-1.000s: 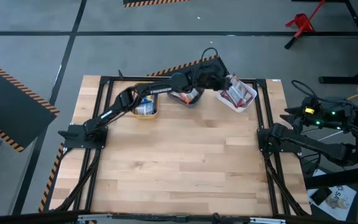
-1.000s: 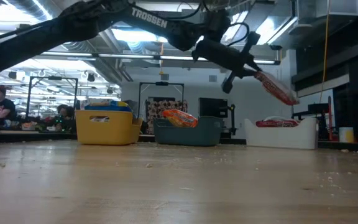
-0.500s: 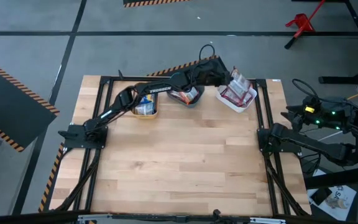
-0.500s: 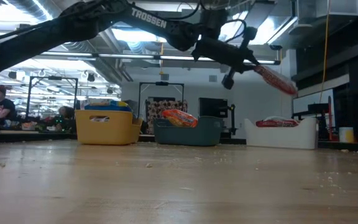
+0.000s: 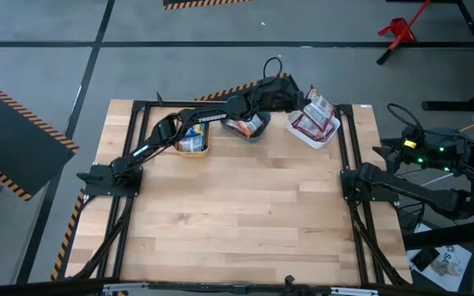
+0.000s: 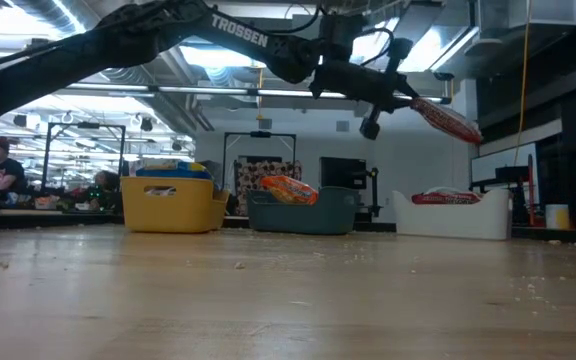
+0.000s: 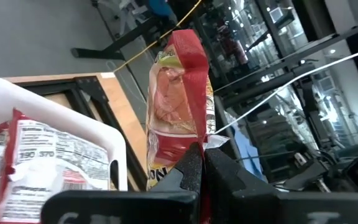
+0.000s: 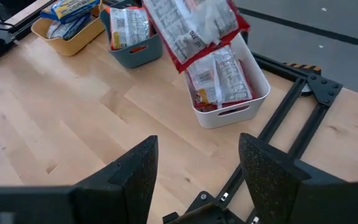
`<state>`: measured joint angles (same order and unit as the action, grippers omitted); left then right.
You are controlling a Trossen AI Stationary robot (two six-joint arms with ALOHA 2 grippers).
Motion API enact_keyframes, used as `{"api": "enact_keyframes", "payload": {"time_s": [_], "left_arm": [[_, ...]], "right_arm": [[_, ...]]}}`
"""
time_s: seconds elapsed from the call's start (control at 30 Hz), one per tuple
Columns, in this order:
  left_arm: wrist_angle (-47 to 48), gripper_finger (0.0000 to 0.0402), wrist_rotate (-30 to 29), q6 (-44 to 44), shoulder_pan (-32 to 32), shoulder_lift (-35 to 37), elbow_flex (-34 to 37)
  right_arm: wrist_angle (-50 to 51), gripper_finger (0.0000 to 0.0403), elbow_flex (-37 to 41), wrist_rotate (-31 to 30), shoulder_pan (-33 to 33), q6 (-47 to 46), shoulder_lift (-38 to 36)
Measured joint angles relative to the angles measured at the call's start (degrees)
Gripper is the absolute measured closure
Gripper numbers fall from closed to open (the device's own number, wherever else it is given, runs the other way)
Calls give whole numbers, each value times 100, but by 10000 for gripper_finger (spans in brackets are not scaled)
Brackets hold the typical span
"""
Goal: Sort Maruchan noodles
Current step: Put the red noodle pack into the white bin
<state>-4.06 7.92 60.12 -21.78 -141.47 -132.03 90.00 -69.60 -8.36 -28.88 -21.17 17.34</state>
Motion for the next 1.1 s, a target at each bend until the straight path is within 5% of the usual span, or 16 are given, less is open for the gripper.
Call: {"api": "enact_keyframes", "payload": {"time_s": [0.3,0.67,1.1], "left_arm": [[-480,401,405,338,-435,-281,-9],[-1035,401,898,755,-71,-1037,-2],[-1270,401,265,861,-80,-1192,-98]], "right_arm": [[-9,194,0,-22,0,-96,0],[-2,194,0,-162,0,-223,0],[2,194,0,-281,0,-260,0]]}}
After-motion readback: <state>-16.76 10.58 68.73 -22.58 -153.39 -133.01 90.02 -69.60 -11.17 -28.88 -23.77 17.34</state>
